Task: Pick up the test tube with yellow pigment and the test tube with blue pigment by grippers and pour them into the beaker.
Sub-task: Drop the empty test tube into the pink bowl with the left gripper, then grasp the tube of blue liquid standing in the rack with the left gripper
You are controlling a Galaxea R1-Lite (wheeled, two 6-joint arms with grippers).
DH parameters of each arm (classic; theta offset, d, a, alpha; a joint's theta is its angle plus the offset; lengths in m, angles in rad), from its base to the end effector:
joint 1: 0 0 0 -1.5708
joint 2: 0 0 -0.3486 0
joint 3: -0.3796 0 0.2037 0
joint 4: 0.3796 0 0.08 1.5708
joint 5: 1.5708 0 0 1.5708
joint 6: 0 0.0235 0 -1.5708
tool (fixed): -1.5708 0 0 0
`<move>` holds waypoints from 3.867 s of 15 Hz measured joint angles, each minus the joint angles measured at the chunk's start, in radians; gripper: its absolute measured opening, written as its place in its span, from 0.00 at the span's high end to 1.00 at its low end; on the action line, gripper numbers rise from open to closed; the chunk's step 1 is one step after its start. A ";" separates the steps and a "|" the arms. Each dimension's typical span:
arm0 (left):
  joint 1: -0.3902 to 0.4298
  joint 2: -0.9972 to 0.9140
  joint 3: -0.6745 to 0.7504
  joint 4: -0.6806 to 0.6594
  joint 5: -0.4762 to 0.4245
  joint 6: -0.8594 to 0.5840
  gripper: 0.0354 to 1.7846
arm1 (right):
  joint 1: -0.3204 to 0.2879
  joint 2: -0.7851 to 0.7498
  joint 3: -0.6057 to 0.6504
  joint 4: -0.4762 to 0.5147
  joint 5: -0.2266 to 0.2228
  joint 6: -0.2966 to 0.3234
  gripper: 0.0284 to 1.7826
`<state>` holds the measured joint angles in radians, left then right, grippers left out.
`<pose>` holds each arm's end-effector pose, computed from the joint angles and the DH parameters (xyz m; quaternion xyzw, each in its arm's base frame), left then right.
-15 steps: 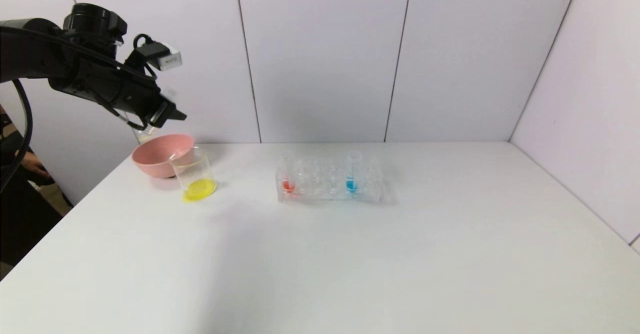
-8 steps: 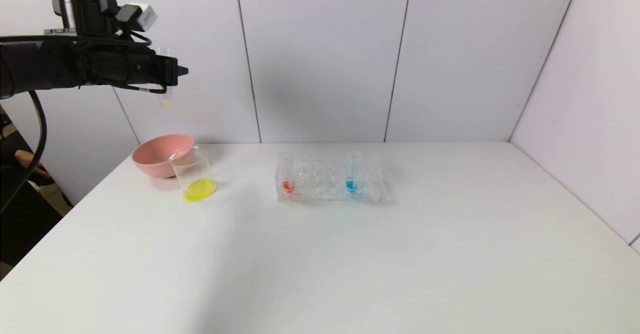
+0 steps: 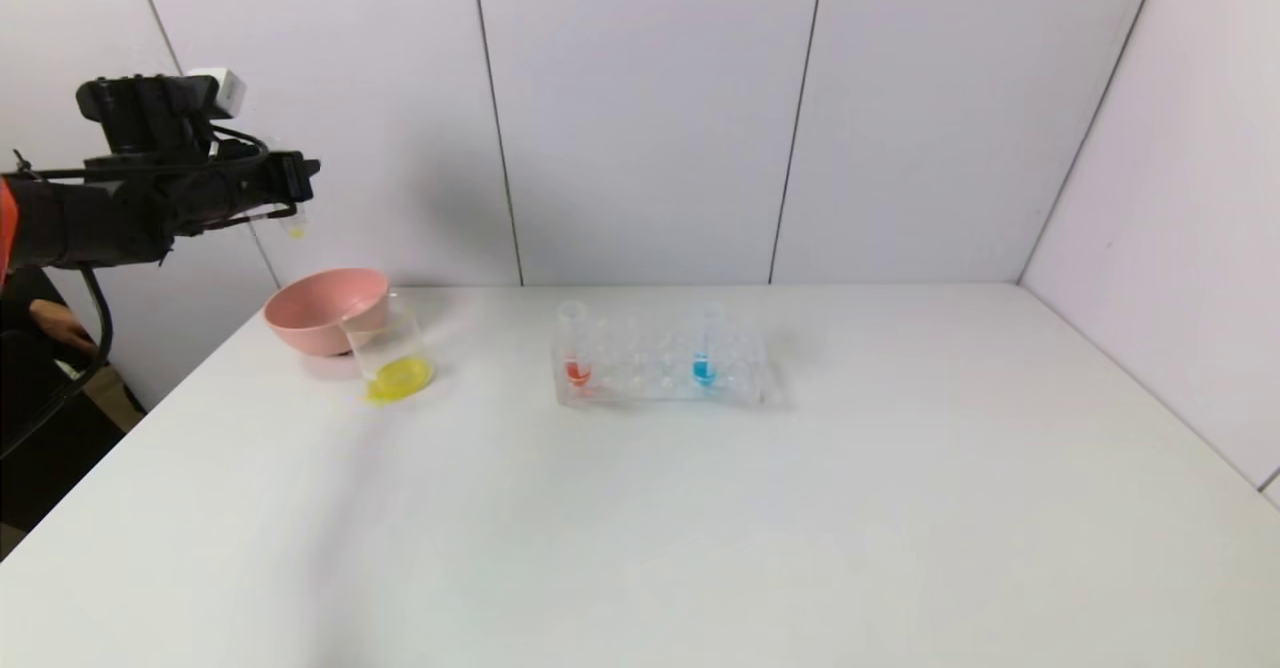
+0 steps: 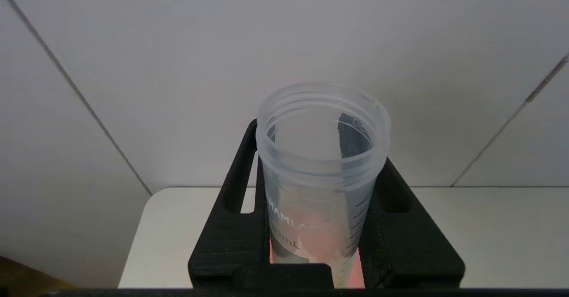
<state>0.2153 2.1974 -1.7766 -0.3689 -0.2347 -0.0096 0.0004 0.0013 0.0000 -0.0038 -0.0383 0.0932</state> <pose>0.5000 0.1038 0.2686 -0.0106 0.0253 -0.0096 0.9996 -0.0558 -0.0009 0.0759 0.0466 -0.0021 -0.0189 0.9987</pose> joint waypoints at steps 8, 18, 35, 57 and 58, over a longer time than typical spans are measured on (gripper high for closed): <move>0.029 0.054 0.109 -0.119 -0.005 -0.033 0.71 | 0.000 0.000 0.000 0.000 0.000 0.000 0.04; 0.011 0.071 0.119 -0.158 -0.001 -0.058 0.20 | 0.000 0.000 0.000 0.000 0.000 0.000 0.04; -0.123 -0.119 0.119 -0.139 0.212 -0.003 0.00 | 0.001 0.000 0.000 0.000 0.000 0.000 0.04; -0.629 -0.570 0.841 -0.311 0.529 -0.130 0.00 | 0.000 0.000 0.000 0.000 0.000 0.000 0.04; -0.663 -0.564 0.859 -0.334 0.547 -0.130 0.00 | 0.000 0.000 0.000 0.000 0.000 0.001 0.04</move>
<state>-0.4479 1.6332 -0.9174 -0.7032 0.3121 -0.1394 0.0009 0.0009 0.0000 -0.0043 -0.0379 0.0938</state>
